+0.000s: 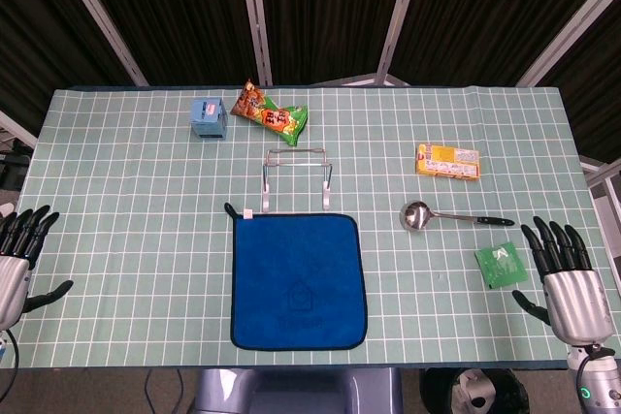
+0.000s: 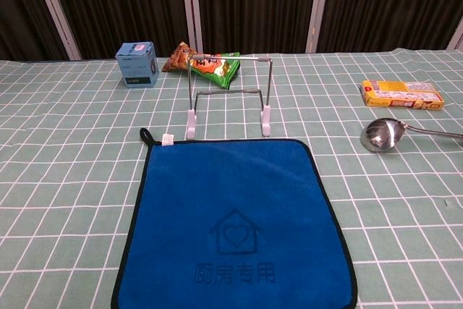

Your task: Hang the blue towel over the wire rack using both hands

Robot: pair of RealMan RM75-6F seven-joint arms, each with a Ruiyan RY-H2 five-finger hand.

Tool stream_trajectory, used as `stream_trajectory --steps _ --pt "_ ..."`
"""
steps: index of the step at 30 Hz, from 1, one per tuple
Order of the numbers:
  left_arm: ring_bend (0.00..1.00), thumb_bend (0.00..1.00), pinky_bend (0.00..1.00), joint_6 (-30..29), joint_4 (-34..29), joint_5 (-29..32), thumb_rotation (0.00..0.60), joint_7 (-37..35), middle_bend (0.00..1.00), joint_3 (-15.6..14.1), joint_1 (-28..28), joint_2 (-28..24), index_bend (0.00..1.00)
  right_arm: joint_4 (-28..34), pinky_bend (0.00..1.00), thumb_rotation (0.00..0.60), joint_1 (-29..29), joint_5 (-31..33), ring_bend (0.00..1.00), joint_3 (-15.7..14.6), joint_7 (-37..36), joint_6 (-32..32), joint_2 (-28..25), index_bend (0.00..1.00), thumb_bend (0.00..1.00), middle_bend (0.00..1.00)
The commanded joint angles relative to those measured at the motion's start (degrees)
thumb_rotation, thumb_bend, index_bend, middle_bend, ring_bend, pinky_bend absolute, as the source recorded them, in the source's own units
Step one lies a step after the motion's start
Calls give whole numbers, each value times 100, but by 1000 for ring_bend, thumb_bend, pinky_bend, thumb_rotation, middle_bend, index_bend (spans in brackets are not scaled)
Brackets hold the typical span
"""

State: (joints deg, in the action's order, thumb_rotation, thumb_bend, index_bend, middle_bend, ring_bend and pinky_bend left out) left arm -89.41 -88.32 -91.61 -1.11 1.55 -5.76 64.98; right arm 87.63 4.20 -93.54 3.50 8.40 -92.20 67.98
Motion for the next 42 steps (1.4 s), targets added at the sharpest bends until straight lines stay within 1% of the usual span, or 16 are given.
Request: stream_trajectory --steps 1,7,10,11,14,17,21,25,32,36,40,42 --pt "0 0 0 11 -40 14 600 33 0 -5 4 -20 0 34 0 600 -3 30 0 -3 47 22 -16 0 0 0" --pt "0 0 0 21 -32 61 600 89 0 0 20 -19 0 52 0 600 24 51 0 -27 58 128 -17 0 0 0" --pt "0 0 0 31 -73 89 600 81 0 -10 37 -35 0 22 0 600 106 34 0 -98 0 357 -14 0 0 0" --pt "0 0 0 23 -97 87 600 87 0 -5 39 -49 0 5 0 600 191 -7 0 -144 -56 532 -9 0 0 0" --pt "0 0 0 47 -170 109 600 100 0 15 22 -71 0 -165 0 600 557 -292 0 -268 -310 1070 23 0 0 0" --pt "0 0 0 106 -219 143 600 172 0 39 -14 -66 0 -449 0 600 1094 -765 0 -390 -740 1643 122 0 0 0" --pt "0 0 0 165 -246 219 600 284 0 68 -35 -26 0 -735 0 600 1730 -1227 0 -432 -1064 2195 291 0 0 0" --pt "0 0 0 224 -261 350 600 294 0 120 -51 -8 0 -1086 0 600 2380 -1535 0 -425 -1397 2719 646 1 0 0" --pt "0 0 0 355 -222 595 600 416 0 202 -83 36 0 -1813 0 600 3174 -1965 0 -436 -1363 3198 1424 33 0 0" --pt "0 0 0 379 -185 654 600 446 0 223 -88 64 0 -2494 0 600 3518 -2330 0 -490 -1069 3159 1905 59 0 0" --pt "0 0 0 417 -156 712 600 464 0 237 -97 84 0 -2995 0 600 3724 -2383 0 -539 -1212 3102 2336 65 0 0" --pt "0 0 0 443 -144 740 600 477 0 242 -104 92 0 -3158 0 600 3805 -2382 0 -545 -1255 3077 2468 67 0 0"
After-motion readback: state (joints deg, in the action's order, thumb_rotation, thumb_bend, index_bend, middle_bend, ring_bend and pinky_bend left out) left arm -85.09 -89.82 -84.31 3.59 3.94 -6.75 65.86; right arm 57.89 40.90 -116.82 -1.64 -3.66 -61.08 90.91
